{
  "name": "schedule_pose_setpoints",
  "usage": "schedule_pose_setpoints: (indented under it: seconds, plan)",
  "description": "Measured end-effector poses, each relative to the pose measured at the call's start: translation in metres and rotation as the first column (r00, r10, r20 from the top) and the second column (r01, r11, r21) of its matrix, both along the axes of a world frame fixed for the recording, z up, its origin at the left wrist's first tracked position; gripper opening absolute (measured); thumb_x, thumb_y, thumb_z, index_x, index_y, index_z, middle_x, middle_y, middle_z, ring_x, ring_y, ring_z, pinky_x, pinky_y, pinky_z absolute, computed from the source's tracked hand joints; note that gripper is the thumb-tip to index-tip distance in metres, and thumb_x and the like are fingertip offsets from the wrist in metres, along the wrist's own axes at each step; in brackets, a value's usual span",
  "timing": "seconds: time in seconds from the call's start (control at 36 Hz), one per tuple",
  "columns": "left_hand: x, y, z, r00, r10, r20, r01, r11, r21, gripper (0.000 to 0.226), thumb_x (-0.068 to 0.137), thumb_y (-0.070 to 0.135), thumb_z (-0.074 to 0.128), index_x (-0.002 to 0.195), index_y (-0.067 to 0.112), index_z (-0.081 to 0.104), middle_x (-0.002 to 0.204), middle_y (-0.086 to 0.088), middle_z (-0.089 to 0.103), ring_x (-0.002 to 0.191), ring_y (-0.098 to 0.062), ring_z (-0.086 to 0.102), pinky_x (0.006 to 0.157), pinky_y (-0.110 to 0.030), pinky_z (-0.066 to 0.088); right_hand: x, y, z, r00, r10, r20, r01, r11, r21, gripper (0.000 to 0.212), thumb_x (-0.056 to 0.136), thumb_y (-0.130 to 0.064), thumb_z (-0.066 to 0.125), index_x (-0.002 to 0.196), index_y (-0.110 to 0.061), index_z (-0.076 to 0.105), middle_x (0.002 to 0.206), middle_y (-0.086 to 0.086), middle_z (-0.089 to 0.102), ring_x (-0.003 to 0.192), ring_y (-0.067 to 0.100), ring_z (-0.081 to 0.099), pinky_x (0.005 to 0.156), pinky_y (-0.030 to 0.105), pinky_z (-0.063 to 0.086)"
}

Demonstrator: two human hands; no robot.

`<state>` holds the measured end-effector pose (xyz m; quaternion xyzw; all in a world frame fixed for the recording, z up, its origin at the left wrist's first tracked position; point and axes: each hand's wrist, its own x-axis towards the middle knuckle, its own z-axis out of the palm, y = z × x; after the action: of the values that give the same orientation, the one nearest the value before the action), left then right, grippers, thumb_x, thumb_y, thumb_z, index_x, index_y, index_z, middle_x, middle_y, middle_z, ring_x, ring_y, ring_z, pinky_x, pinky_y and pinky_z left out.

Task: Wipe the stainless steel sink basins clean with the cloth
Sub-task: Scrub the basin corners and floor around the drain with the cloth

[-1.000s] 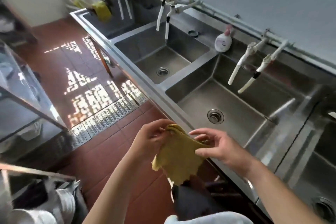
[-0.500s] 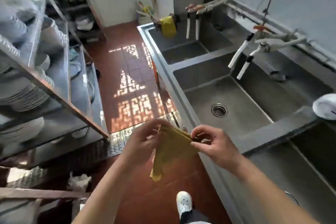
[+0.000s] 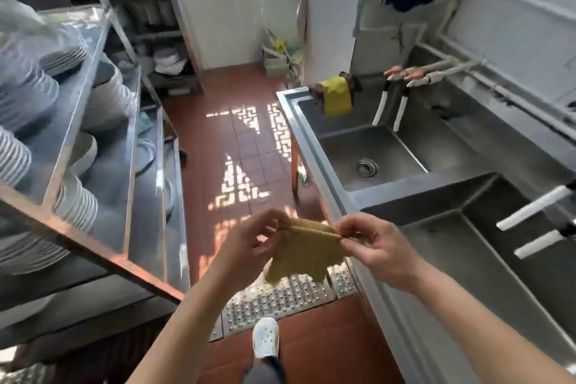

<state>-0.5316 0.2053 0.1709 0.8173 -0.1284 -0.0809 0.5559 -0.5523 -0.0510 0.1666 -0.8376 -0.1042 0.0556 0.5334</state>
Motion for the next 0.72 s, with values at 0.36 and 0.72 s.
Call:
schedule_pose_setpoints:
  seconds: [0.36, 0.72]
  plan:
    - [0.253, 0.024, 0.007, 0.991, -0.132, 0.025, 0.134, 0.986, -0.095, 0.046, 0.083, -0.001, 0.071, 0.082, 0.044, 0.069, 0.083, 0.018, 0.070, 0.079, 0.000, 0.065, 0.072, -0.019, 0.053, 0.210, 0.044, 0.007, 0.898, -0.439, -0.014, 0.438, 0.894, 0.098, 0.020, 0.080, -0.008, 0.079, 0.081, -0.028, 0.075, 0.084, -0.004, 0.071, 0.082, 0.016, 0.068, 0.068, 0.025, 0.056]
    - [0.504, 0.023, -0.025, 0.989, -0.139, -0.046, 0.140, 0.990, 0.005, 0.043, 0.082, -0.010, 0.067, 0.086, 0.033, 0.071, 0.087, 0.007, 0.073, 0.083, -0.012, 0.068, 0.075, -0.026, 0.054, 0.453, 0.013, -0.023, 0.856, -0.074, -0.511, 0.195, 0.963, 0.186, 0.038, 0.069, -0.016, 0.089, 0.103, -0.022, 0.075, 0.095, 0.007, 0.077, 0.089, 0.020, 0.075, 0.076, 0.027, 0.057]
